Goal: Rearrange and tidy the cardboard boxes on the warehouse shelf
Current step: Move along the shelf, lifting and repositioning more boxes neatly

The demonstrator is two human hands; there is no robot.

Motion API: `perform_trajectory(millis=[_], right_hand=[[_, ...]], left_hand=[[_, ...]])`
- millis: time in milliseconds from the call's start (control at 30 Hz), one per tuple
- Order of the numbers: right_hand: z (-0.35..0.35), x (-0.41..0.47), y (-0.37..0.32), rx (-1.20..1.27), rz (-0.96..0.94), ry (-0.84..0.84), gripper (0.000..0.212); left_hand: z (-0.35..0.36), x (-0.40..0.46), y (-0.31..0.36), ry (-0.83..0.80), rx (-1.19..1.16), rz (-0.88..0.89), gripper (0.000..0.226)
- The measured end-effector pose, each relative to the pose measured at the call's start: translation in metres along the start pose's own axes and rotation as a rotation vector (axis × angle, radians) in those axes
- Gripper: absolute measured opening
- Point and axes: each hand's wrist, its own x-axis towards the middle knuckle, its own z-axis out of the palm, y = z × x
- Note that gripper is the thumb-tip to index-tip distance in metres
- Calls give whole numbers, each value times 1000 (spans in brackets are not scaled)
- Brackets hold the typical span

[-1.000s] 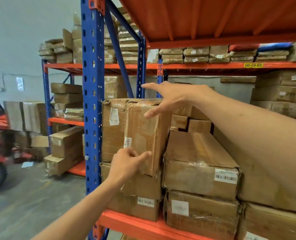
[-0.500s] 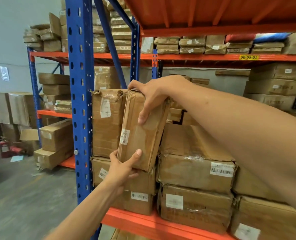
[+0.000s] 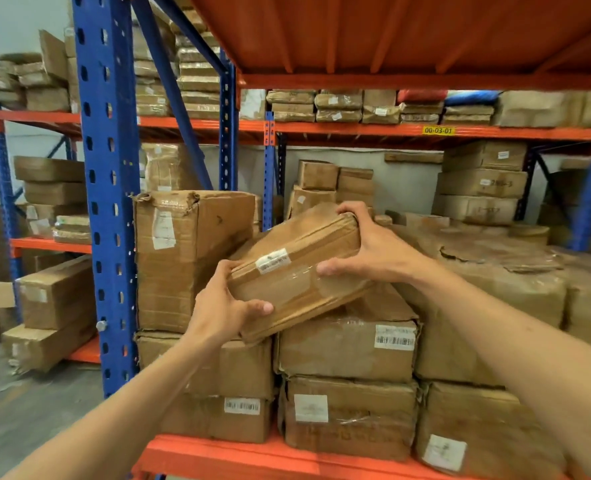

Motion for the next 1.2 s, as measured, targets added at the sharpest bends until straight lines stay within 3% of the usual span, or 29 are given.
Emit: perform_trajectory(millis=[133,233,367,533,633,767,1200], right_hand=[[28,-43,41,232,125,184,98],[30,-54,50,289,154,292,80],[9,-61,50,106,197,401,57],[-10,-52,21,-509,57,327,68],[-18,-22,12,-787,50,89,94],[-27,-2,33,-703,243,-213,125],[-21,1,43,-683,234,-175,128]], left_hand=[[11,10,31,-33,225,88,84],[23,13,44,-53,280,115,82],[39,16,53,-69,302,147,79],[51,21,58,-89,281,178,78],[58,26,64,-125,252,196,76],[62,36,60,-159,235,191,74],[63,44,47,-186,302,185,81]])
